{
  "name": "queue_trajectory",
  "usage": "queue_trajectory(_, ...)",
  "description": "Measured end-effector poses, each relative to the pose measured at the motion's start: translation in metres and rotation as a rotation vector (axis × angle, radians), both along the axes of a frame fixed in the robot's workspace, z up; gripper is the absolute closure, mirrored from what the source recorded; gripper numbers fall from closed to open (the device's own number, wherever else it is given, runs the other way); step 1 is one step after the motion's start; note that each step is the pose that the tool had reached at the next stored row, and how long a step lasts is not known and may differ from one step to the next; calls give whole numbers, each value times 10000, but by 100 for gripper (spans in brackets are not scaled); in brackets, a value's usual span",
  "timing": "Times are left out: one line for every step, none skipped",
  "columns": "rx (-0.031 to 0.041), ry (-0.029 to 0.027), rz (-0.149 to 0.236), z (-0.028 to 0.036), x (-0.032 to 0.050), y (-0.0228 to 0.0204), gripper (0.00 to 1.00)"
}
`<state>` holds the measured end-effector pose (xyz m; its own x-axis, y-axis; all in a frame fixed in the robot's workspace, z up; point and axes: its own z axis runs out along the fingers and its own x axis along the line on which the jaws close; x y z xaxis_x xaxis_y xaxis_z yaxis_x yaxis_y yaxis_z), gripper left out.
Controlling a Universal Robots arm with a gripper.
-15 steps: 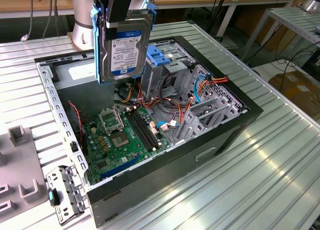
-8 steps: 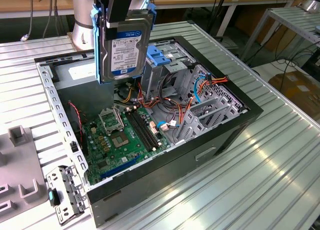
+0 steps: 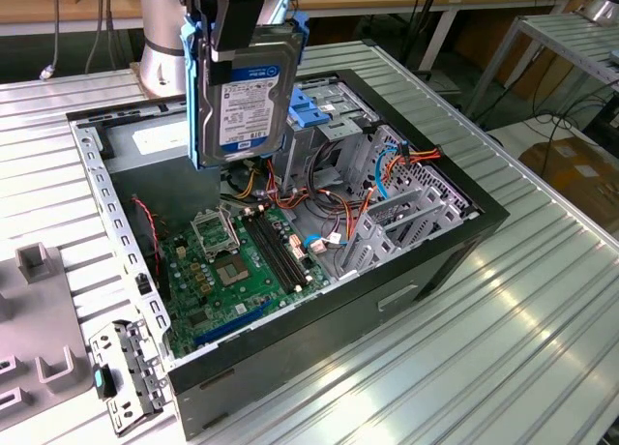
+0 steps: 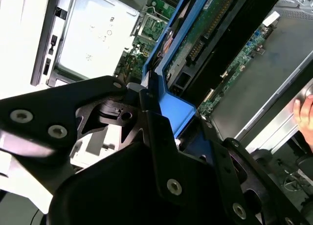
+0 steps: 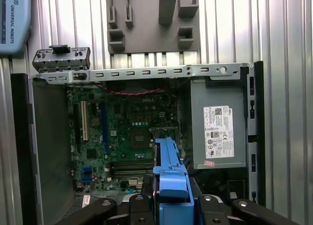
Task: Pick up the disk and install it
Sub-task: 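Insert the disk into the insertion slot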
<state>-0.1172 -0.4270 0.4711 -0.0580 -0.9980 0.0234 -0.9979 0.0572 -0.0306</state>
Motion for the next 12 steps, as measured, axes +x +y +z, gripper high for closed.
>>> queue_trajectory(-3, 0, 0, 0, 0, -19, 63)
queue_trajectory(-4, 0, 0, 0, 0, -30, 63)
queue_trajectory(-7, 1, 0, 0, 0, -47, 63)
queue_trajectory(-8, 0, 0, 0, 0, -60, 63)
queue_trajectory(-11, 0, 0, 0, 0, -75, 63)
queue_trajectory(-14, 1, 0, 0, 0, -84, 63)
queue_trajectory(-15, 1, 0, 0, 0, -90, 63)
queue_trajectory(-17, 0, 0, 0, 0, -96, 63)
queue_trajectory(-19, 0, 0, 0, 0, -103, 63)
queue_trajectory(-21, 0, 0, 0, 0, -111, 63)
queue_trajectory(-23, 0, 0, 0, 0, -117, 63)
queue_trajectory(-25, 0, 0, 0, 0, -125, 63)
